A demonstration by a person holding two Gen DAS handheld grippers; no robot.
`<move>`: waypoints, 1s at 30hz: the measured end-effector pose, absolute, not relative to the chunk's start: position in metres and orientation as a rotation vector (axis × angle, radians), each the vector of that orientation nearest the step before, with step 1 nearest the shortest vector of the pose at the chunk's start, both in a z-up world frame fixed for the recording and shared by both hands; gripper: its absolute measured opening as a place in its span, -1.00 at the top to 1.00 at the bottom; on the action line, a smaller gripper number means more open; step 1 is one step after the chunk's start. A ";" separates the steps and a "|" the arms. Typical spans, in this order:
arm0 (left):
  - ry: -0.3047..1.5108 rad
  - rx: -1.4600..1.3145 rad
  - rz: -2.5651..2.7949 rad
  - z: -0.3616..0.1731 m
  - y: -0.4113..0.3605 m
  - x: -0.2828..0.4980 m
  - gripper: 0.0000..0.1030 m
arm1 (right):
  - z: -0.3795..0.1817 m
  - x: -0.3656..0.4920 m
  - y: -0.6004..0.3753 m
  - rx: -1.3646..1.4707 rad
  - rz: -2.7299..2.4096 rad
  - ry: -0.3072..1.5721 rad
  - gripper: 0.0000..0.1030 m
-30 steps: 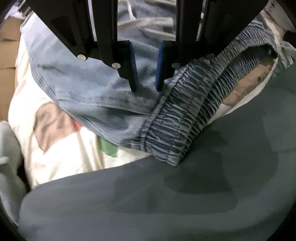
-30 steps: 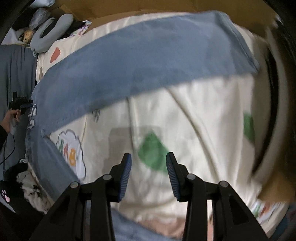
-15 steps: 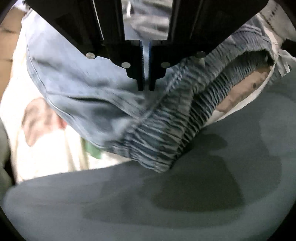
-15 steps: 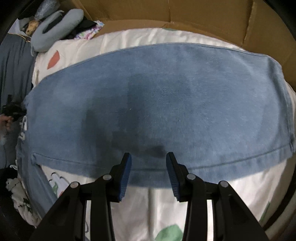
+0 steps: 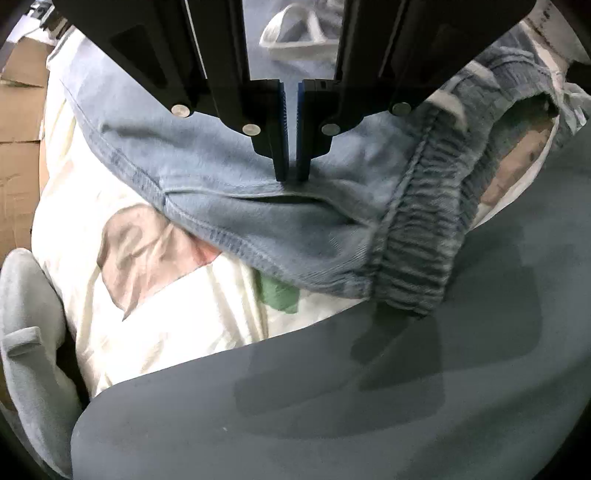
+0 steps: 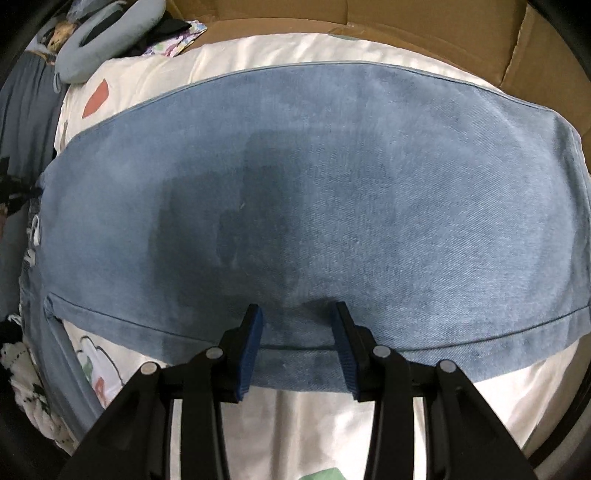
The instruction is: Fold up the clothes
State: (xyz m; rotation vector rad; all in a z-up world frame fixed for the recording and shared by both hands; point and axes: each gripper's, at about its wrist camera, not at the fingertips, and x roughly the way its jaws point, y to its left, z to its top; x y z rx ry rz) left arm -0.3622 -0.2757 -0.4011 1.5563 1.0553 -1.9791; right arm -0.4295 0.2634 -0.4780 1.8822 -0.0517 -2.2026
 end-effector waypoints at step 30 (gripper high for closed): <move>0.966 1.603 -2.037 -0.367 -0.295 -0.346 0.87 | -0.484 -0.439 0.263 1.923 -2.254 -0.116 0.45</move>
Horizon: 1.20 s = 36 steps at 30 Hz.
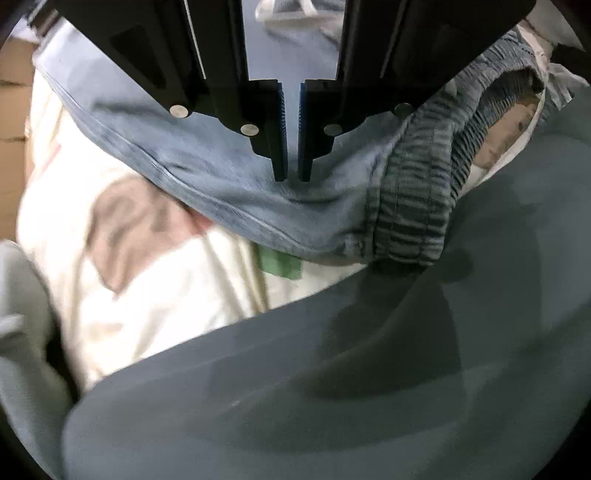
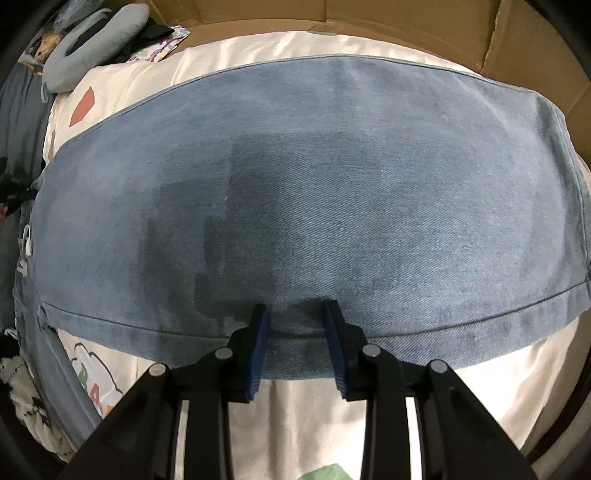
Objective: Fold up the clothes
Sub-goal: 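Release both grippers and raise them above the spread denim pants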
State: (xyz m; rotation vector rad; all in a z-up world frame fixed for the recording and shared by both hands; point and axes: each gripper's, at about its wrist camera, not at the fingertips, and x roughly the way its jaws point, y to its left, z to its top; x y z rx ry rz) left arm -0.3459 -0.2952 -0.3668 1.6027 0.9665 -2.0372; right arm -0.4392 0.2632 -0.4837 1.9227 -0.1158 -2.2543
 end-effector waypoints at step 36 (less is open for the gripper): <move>0.947 1.538 -2.223 -0.210 -0.269 -0.046 0.16 | -0.187 -0.273 0.360 1.571 -2.389 -0.129 0.26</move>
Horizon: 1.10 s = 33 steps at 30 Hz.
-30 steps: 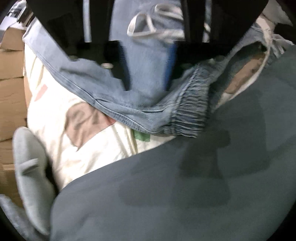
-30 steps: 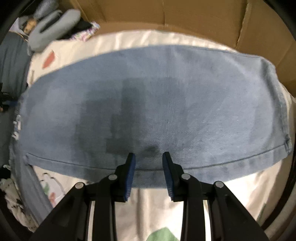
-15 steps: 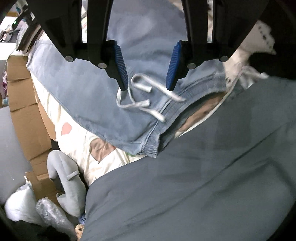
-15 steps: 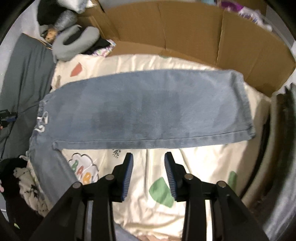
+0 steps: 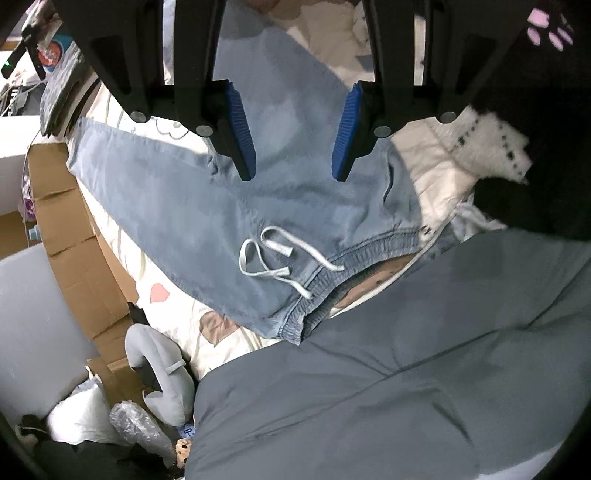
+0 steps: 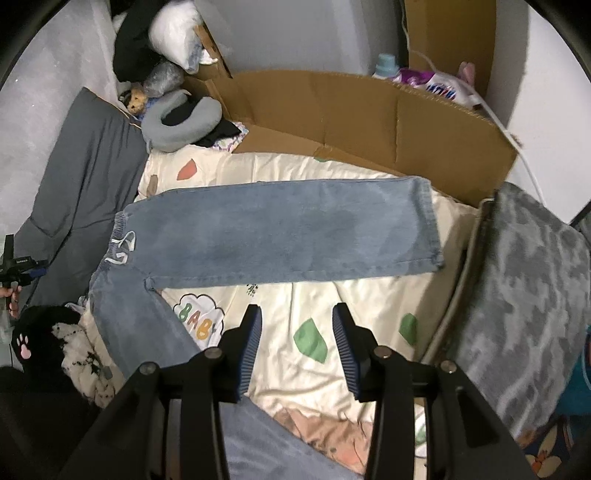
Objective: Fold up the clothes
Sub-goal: 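Release both grippers and raise them above the spread denim pants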
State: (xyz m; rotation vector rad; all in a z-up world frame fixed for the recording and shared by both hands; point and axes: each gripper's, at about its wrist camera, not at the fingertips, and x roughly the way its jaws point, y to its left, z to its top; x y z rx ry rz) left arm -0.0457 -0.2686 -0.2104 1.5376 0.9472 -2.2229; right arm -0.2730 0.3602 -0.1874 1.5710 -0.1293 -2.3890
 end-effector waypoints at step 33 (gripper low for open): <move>0.914 1.706 -2.307 -0.262 -0.206 0.042 0.16 | -0.257 -0.020 0.457 1.861 -2.323 -0.326 0.13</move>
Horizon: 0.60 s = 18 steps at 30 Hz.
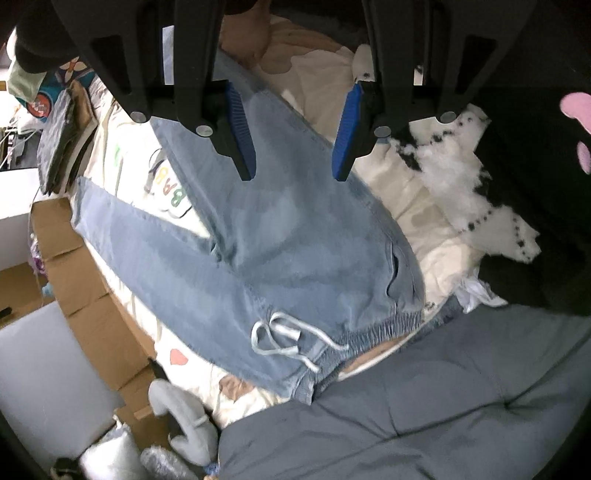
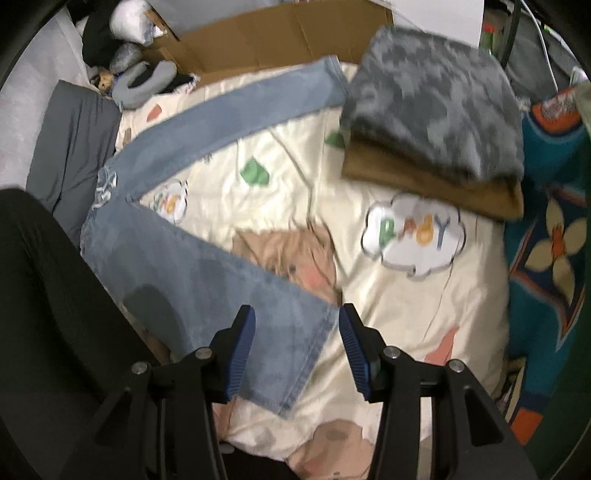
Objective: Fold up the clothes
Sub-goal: 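Release both grippers and raise them above the spread denim pants, then grasp the folded leg hem with the right gripper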
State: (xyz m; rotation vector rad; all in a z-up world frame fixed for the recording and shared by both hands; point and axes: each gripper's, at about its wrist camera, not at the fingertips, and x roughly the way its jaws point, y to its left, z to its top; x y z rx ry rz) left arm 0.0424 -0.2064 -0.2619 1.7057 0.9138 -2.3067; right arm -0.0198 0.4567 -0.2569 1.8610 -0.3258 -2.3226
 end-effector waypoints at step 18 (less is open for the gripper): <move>0.918 1.819 -2.155 -0.339 -0.175 0.061 0.16 | -0.383 0.054 0.462 2.091 -2.091 -0.501 0.13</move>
